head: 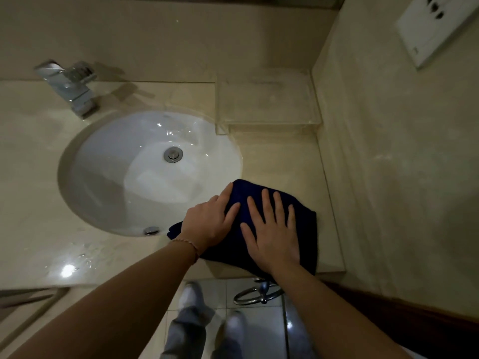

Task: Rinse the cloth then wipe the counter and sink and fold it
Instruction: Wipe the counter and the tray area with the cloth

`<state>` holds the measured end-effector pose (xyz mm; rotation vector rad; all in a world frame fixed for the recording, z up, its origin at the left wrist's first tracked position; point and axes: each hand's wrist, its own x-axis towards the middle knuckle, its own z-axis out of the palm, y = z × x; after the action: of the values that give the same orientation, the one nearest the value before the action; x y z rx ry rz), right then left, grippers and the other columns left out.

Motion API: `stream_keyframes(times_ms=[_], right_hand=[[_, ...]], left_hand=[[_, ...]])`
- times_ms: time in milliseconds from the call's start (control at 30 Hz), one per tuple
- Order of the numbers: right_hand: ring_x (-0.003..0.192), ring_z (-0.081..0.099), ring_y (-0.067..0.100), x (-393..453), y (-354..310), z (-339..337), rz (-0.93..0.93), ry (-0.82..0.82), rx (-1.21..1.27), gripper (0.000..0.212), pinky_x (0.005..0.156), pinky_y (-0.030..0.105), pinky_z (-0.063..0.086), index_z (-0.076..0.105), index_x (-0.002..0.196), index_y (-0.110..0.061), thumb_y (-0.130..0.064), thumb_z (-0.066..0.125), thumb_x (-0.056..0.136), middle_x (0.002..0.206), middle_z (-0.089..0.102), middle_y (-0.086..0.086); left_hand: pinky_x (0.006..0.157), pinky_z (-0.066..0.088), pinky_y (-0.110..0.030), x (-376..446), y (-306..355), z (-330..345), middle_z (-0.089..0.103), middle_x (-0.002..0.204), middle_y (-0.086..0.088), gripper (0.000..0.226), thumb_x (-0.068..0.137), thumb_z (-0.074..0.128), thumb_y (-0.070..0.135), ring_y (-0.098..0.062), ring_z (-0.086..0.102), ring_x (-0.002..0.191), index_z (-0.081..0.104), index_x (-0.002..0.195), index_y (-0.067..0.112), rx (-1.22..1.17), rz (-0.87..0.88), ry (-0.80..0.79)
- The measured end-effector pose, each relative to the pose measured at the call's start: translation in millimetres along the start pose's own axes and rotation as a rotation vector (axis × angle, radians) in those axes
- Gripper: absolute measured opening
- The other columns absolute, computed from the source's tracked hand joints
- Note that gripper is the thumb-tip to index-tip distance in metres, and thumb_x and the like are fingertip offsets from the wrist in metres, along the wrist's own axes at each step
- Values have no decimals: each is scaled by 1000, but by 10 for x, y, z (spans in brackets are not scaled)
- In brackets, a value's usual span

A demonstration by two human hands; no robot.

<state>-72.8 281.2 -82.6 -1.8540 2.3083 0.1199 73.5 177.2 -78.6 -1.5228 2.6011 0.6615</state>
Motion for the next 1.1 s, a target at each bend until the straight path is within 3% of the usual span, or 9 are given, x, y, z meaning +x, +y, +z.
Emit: stream_keyframes(times_ms=[433,700,967,1100], right_hand=[[155,9,32,25,-20,46,-45,10,33,65,120,59,13,17,160,-29,-57,16,101,168,12,9],[155,6,18,379,484,-110,-209,-32,19,65,122,44,-2,13,159,-36,-62,5,101,168,9,-6],[155,-6,14,522,816,-186,-93,-33,43,70,121,41,-8,-2,158,-40,-66,-13,94,167,-9,-8],[154,10,17,593,810,-162,-24,0,40,62,120,43,4,10,159,-37,-62,4,103,168,10,-5]], left_hand=[[77,56,-41,7,-68,29,69,123,-1,54,105,20,57,-26,69,96,26,152,31,5,8,14],[82,56,-46,255,248,71,64,127,-7,55,106,22,54,-29,67,102,26,152,23,-90,-113,30],[88,54,-47,449,480,-59,56,137,-7,59,106,28,53,-29,61,113,19,156,22,-188,-160,31],[91,54,-45,442,368,-48,54,139,-2,58,104,28,58,-25,59,117,20,153,29,-247,-148,5]])
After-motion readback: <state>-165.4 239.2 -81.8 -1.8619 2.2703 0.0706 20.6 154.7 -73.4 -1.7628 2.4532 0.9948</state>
